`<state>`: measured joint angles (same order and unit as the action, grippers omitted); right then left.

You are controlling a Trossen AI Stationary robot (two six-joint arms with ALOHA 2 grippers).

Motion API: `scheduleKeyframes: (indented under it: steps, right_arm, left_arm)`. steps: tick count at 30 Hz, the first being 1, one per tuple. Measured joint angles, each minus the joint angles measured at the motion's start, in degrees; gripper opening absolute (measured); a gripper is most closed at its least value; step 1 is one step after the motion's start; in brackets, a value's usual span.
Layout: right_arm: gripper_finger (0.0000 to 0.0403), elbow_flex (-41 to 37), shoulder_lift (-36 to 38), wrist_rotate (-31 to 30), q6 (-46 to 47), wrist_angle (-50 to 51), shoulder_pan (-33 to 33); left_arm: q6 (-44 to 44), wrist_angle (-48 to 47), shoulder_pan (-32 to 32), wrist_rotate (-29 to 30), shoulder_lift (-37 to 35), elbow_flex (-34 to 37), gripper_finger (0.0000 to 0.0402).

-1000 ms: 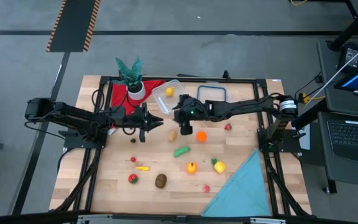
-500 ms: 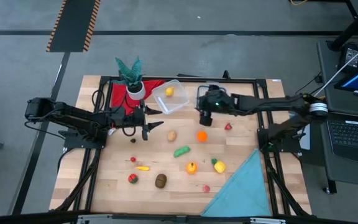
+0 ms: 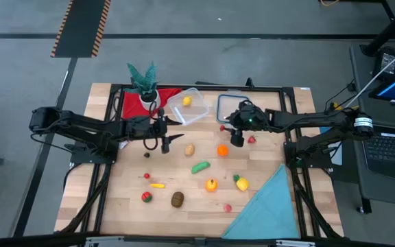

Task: Pick and placing Produce into tupperware
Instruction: Put the raspberry into the transparent bin

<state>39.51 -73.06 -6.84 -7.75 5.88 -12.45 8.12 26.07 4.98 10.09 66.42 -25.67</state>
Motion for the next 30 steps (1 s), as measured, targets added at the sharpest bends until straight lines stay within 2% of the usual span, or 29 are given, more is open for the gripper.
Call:
scheduleKeyframes:
  steps: [7, 17, 22, 30]
  right_arm:
    - [0.0224, -0.25, -0.04, 0.02, -5.09, 5.38, 0.28]
    - [0.0195, 0.31, -0.07, -0.11, -9.37, 4.45, 0.28]
    - [0.0196, 4.36, -1.82, -0.10, -10.62, 6.41, 0.28]
    - [0.0197, 14.29, -11.12, -0.01, -19.34, 17.45, -1.02]
  left_arm:
    - [-0.05, -1.11, 0.86, -0.03, 3.47, 0.00, 0.0207]
    - [-0.06, -0.52, 3.20, -0.06, 5.63, 0.00, 0.0206]
    - [-0.02, 0.52, 4.07, -0.09, 5.63, 0.00, 0.0206]
    - [-0.02, 0.60, 5.20, -0.56, 5.63, 0.00, 0.0206]
